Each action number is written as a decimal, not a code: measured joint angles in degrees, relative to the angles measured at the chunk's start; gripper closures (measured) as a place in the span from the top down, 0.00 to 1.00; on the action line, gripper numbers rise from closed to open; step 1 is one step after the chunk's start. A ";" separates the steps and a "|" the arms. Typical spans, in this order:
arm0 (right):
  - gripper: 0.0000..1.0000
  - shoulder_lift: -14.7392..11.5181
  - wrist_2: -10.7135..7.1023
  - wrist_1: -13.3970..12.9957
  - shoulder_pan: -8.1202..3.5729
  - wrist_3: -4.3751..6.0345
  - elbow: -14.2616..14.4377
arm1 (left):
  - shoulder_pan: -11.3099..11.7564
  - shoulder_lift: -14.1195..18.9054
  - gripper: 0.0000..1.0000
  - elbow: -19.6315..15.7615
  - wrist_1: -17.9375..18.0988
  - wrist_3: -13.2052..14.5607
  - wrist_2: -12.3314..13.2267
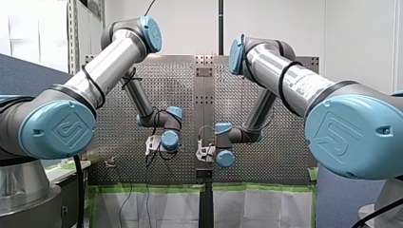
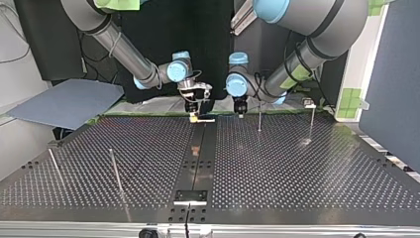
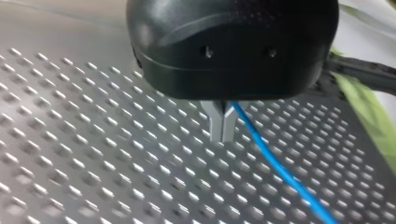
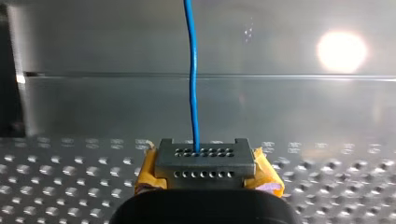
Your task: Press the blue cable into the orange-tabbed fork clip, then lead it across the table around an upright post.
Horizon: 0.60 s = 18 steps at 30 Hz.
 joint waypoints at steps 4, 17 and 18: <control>0.00 -2.29 0.51 2.15 0.12 0.00 -0.01 | -1.05 1.91 0.02 -0.01 -0.86 0.01 0.02; 0.00 -8.54 0.46 6.52 0.88 0.11 0.03 | -4.08 8.23 0.02 -1.29 -4.56 -0.11 -0.08; 0.00 -9.04 0.41 6.62 0.91 0.12 0.02 | -4.26 8.70 0.02 -1.29 -4.98 -0.11 -0.08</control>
